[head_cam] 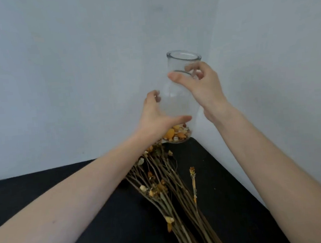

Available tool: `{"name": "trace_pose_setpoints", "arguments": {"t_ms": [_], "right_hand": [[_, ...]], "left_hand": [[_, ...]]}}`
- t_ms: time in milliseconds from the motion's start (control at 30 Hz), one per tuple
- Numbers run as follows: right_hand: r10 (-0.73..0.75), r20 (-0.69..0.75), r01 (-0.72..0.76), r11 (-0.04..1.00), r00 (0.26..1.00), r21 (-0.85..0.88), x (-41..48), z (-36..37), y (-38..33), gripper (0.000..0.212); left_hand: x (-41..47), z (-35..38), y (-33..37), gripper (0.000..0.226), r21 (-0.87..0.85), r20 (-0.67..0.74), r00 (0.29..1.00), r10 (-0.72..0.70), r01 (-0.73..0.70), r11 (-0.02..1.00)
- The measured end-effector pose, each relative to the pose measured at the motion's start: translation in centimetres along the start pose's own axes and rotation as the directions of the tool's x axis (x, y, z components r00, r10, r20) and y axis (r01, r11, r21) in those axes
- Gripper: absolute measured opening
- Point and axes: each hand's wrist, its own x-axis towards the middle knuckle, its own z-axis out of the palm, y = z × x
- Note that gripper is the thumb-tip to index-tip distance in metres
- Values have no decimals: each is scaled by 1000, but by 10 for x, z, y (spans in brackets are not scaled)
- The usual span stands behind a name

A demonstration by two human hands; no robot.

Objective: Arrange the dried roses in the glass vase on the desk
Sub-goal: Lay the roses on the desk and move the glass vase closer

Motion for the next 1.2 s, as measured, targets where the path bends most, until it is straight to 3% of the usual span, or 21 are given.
{"name": "trace_pose_setpoints", "arguments": {"t_ms": [267, 400, 500, 733, 1200], "right_hand": [[-1, 325, -39, 992, 946, 118, -121, 49, -66, 54], [9, 444, -61, 993, 896, 103, -183, 68, -71, 59], [9, 452, -51, 995, 892, 81, -221, 79, -75, 61], [29, 476, -79, 993, 879, 85, -271, 88, -71, 56], [20, 456, -23, 1000, 890, -1, -291, 93, -65, 51]], "left_hand": [[-155, -104, 19, 117, 99, -235, 965, -114, 141, 985], [-224, -134, 12, 99, 71, -279, 946, -165, 192, 979], [-260, -148, 7, 89, 31, -275, 942, -192, 208, 978], [-310, -165, -3, 92, 8, -256, 934, -251, 262, 965], [-319, -172, -25, 80, -13, -181, 960, -215, 217, 976]]}}
